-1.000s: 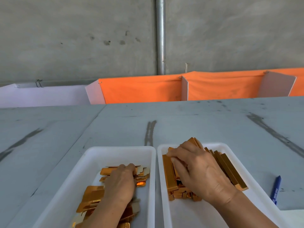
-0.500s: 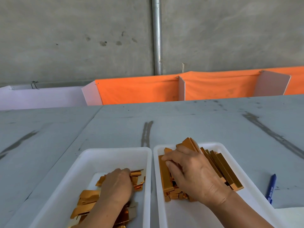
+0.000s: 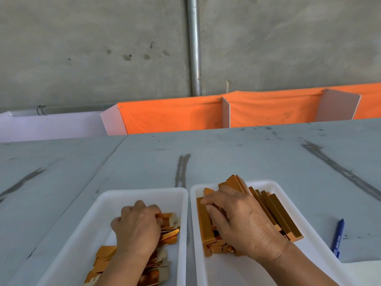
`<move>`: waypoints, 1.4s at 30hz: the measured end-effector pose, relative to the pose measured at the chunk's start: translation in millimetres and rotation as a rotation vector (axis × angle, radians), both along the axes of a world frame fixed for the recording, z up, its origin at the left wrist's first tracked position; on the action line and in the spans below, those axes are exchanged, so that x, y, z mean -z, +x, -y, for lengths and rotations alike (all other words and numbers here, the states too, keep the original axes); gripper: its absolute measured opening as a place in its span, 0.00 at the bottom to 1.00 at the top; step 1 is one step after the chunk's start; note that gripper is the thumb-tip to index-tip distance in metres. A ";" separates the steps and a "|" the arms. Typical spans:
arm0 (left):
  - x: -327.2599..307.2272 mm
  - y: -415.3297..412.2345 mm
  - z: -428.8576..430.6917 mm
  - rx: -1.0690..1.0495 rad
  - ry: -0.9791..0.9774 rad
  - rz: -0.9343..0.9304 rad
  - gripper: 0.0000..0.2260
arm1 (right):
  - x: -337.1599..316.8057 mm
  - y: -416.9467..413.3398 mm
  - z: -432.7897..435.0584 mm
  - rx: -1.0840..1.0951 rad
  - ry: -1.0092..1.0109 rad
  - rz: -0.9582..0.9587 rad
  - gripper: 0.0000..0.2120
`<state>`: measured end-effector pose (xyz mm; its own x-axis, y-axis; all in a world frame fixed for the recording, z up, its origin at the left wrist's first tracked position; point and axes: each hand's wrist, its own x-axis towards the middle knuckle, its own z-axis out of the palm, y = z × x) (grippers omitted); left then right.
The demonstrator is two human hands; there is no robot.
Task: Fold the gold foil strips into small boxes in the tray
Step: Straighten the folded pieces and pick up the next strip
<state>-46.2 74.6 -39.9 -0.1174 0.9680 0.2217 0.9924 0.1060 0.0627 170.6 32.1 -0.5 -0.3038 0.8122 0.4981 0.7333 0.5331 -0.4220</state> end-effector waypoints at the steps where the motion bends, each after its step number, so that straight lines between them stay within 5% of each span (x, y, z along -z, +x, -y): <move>1: -5.3 -0.6 0.5 -0.010 0.059 0.002 0.10 | 0.2 0.1 -0.1 0.002 0.002 -0.008 0.08; 5: -26.8 3.8 5.7 0.156 0.374 0.374 0.05 | 2.0 -0.7 -0.5 0.023 0.020 -0.092 0.09; 8: -33.9 17.8 13.1 0.311 0.268 0.780 0.05 | 2.2 -3.8 -0.4 0.042 -0.054 -0.221 0.13; 10: -33.2 26.4 18.9 0.434 0.180 0.843 0.07 | 1.6 -6.0 -0.4 0.027 -0.091 -0.292 0.16; 17: -31.6 37.5 29.2 0.653 0.095 0.752 0.08 | 4.9 -7.2 -2.2 -0.005 -0.213 -0.538 0.14; 26: -22.2 41.4 27.4 0.587 0.082 0.599 0.29 | 7.2 -6.5 -4.1 0.002 -0.210 -0.575 0.11; 35: -21.9 40.9 27.4 0.578 0.200 0.653 0.19 | 4.3 -7.7 -1.7 0.058 -0.125 -0.450 0.07; 42: -18.4 45.4 27.5 0.584 0.252 0.540 0.22 | -0.3 -11.1 0.5 0.022 -0.302 -0.535 0.07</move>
